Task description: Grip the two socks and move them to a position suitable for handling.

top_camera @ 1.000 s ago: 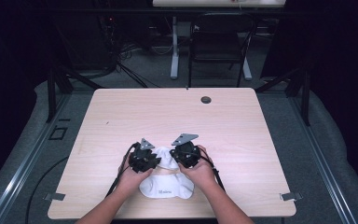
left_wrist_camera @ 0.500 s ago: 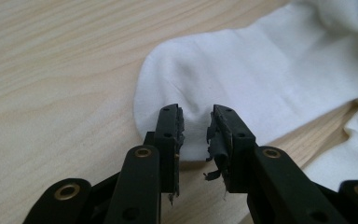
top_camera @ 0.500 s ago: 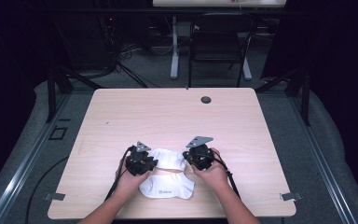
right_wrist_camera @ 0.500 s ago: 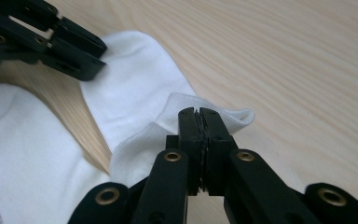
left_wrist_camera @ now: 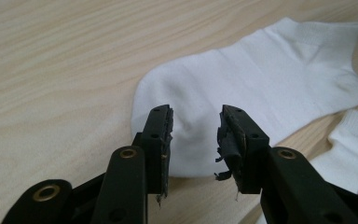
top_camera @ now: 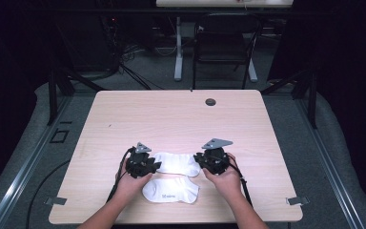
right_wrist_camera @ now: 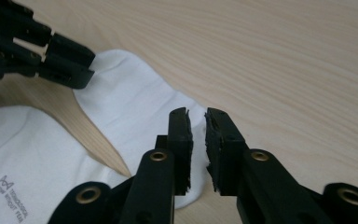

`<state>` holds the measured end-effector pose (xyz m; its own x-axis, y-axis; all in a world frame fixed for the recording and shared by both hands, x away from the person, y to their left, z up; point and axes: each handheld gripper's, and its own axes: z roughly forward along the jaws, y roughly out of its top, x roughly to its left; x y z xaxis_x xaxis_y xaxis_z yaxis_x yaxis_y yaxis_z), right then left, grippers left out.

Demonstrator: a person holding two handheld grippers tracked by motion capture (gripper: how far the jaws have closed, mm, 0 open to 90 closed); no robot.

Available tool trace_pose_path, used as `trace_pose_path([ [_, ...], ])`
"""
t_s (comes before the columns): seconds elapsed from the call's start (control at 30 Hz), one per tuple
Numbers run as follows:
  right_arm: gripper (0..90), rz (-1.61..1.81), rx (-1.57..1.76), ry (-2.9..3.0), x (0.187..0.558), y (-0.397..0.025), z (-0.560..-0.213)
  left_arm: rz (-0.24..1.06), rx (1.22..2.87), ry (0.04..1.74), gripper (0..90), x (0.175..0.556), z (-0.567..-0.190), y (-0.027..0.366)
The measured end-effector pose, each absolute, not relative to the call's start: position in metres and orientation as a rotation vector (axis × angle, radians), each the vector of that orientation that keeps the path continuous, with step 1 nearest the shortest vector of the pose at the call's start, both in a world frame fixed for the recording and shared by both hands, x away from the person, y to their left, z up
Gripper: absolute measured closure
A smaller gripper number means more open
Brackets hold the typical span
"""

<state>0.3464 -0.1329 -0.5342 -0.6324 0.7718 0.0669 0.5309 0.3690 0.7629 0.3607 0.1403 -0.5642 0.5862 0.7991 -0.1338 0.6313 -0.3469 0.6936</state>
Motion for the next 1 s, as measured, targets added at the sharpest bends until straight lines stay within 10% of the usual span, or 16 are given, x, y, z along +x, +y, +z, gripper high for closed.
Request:
trace_pose_path([
  [0.3,62.1,0.991,1.19,2.324,0.352,-0.125,-0.557,0.354,2.076,1.169,60.6,0.369,-0.561,0.148],
  [1.0,85.6,1.03,1.314,2.37,0.357,-0.14,-0.573,0.299,2.155,1.188,84.3,0.38,-0.571,0.151],
])
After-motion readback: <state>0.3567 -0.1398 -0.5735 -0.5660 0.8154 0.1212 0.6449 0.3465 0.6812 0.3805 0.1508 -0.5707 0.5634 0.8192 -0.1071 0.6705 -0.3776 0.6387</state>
